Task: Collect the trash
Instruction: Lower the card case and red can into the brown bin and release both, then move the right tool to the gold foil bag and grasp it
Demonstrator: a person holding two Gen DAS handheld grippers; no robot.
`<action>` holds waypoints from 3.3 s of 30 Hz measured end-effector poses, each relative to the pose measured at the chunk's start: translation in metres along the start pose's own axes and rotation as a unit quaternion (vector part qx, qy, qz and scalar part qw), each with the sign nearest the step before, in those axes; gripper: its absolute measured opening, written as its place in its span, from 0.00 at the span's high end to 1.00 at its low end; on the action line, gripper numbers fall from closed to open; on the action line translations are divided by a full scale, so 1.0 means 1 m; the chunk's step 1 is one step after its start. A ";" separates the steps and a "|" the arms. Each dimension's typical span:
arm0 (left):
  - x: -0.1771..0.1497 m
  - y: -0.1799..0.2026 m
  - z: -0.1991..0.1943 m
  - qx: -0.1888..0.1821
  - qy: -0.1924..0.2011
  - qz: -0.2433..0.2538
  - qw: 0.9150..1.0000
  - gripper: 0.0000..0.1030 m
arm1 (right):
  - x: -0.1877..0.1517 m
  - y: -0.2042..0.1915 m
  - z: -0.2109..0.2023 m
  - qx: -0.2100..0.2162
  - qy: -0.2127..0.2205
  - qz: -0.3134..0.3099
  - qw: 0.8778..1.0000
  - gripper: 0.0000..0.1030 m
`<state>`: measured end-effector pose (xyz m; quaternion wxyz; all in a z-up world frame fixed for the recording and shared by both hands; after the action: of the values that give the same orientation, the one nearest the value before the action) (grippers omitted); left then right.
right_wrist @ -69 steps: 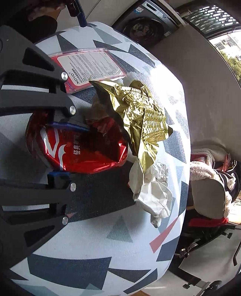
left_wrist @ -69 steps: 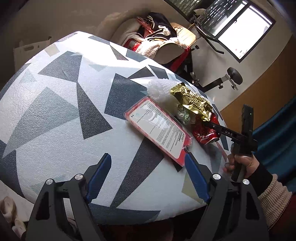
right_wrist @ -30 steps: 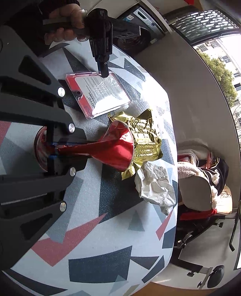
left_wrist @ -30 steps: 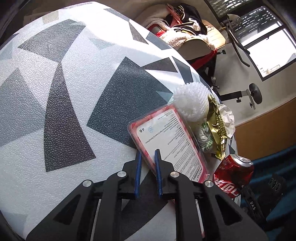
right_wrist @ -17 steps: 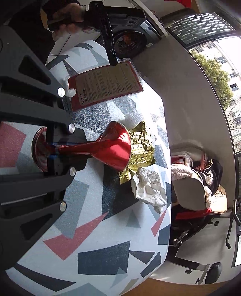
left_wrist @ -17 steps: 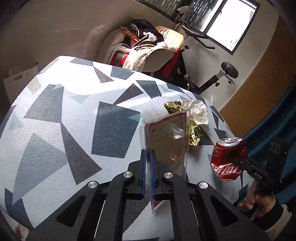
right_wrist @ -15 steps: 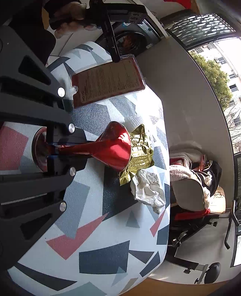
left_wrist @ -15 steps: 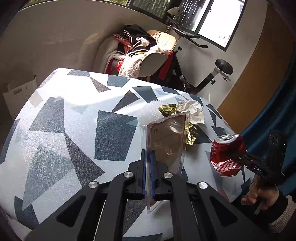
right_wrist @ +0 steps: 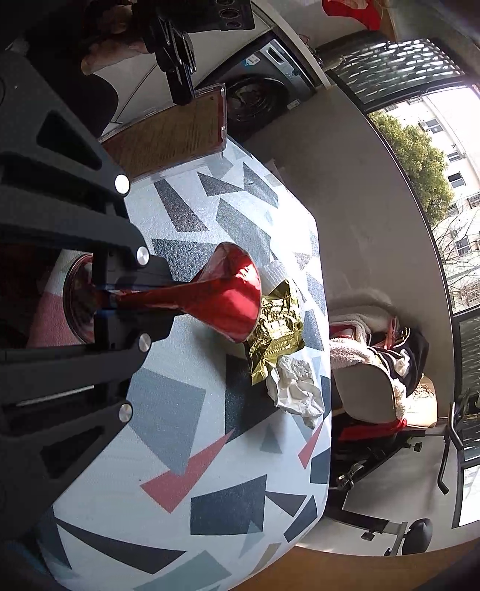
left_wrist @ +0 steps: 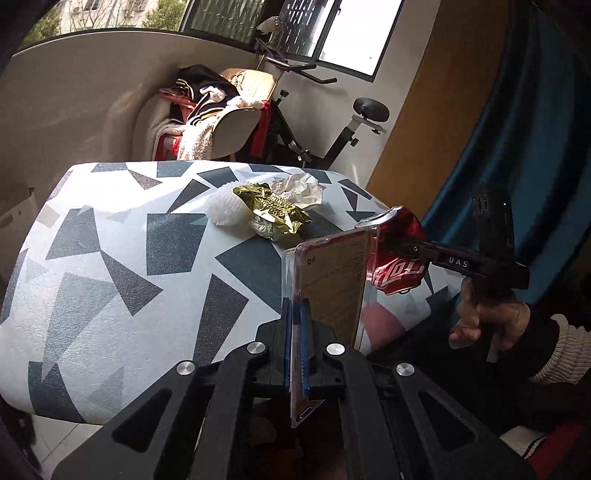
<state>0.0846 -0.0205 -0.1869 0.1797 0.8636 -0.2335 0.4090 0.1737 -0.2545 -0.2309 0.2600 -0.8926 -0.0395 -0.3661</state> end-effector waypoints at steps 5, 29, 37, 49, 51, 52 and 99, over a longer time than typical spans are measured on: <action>-0.030 0.013 0.002 -0.010 -0.017 -0.009 1.000 0.96 | -0.015 -0.002 -0.005 -0.001 -0.003 -0.001 1.000 0.90; -0.103 0.017 0.048 0.008 -0.118 0.004 0.993 0.64 | -0.047 -0.004 0.001 0.030 -0.020 0.028 0.999 0.90; -0.084 0.000 0.023 0.053 -0.076 -0.004 0.996 0.07 | -0.074 -0.016 0.009 0.050 -0.040 0.027 0.998 0.90; -0.086 -0.023 -0.009 0.099 -0.026 -0.015 0.995 0.06 | -0.159 -0.064 0.039 0.056 -0.142 -0.077 0.985 0.90; -0.088 -0.024 -0.008 0.096 -0.026 -0.020 0.995 0.06 | -0.173 -0.067 0.046 0.052 -0.162 -0.093 0.981 0.90; -0.090 -0.025 -0.006 0.095 -0.032 -0.023 0.995 0.06 | -0.179 -0.068 0.049 0.051 -0.173 -0.096 0.979 0.90; -0.107 -0.047 0.005 0.083 -0.058 -0.089 0.991 0.06 | -0.183 -0.049 0.062 -0.029 -0.170 -0.088 0.981 0.06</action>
<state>0.0544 0.0429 -0.2800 0.1294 0.9152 -0.1310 0.3586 0.0669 -0.1595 -0.3704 0.1901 -0.9421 -0.1510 -0.2312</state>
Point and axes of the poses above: each gripper's, at about its wrist camera, not at the fingertips, and z roughly the way its jaws point, y to its right, x to its top, the point moved 9 cm from there along z, roughly the way its jaws point, and after that the axes turned 12 degrees about z, right-handed, at the moved point
